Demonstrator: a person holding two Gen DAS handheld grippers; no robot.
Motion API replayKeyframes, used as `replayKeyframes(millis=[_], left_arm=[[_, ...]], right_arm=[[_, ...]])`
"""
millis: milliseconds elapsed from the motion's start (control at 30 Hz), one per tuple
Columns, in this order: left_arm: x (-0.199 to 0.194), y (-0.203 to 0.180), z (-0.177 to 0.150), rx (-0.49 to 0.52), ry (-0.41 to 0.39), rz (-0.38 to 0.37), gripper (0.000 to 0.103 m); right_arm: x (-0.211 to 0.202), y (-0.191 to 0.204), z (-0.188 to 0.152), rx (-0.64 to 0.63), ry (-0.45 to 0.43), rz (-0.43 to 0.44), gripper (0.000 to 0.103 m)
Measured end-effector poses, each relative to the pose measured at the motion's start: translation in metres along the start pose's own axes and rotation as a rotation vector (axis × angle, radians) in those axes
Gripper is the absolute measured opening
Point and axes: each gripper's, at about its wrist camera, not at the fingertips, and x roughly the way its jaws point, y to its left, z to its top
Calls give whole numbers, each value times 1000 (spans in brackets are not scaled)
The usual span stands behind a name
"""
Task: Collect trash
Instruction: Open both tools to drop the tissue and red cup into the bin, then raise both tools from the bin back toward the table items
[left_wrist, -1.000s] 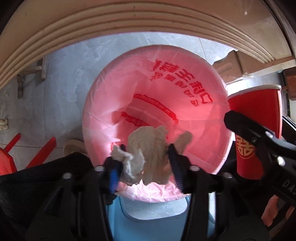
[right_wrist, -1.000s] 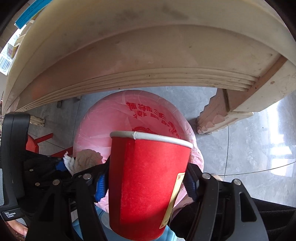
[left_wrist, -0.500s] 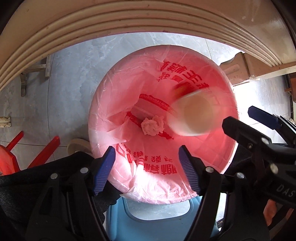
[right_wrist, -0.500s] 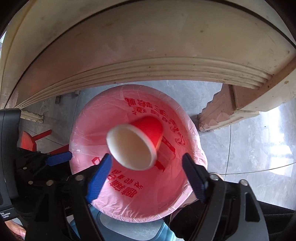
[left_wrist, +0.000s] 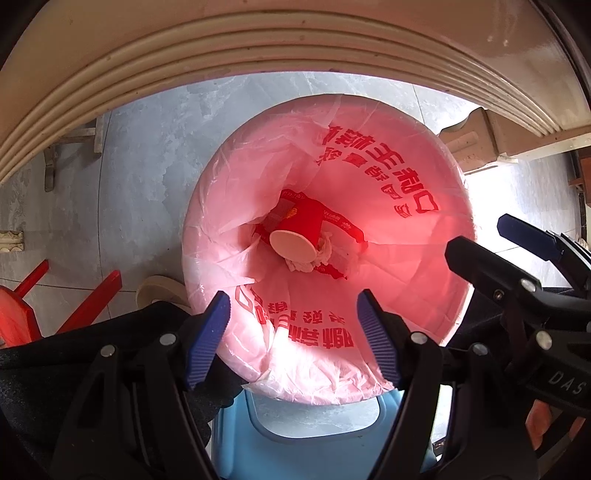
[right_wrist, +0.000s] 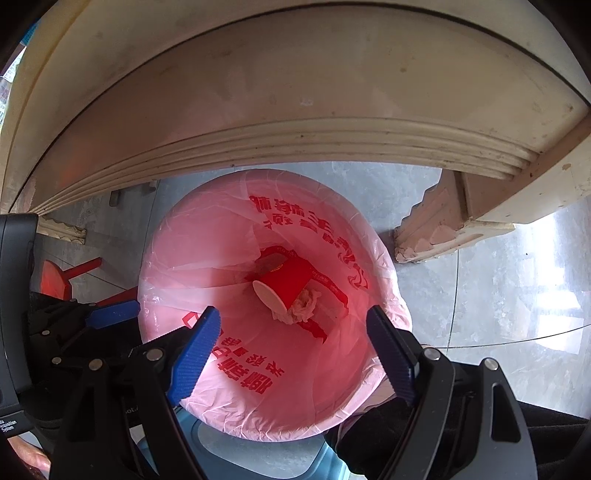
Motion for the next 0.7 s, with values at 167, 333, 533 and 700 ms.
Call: replayKeyframes(millis=[167,333,533,700], left_arm=[[-4,-1,-3,7,-16,21,70],[-11,-2,-5,15,-34,47,70],[-35,-5,-14,58,-68,90,70],[-81,4,-28,57,-121,102,70]], right_arm=[[-3,1,-2,-3,-5,-3,79],[-10,3,-5,-17,-18,-12,79],[-32,9,-9,-44,-43,-16,79],[-68,15,-17,-69,-76,11,79]])
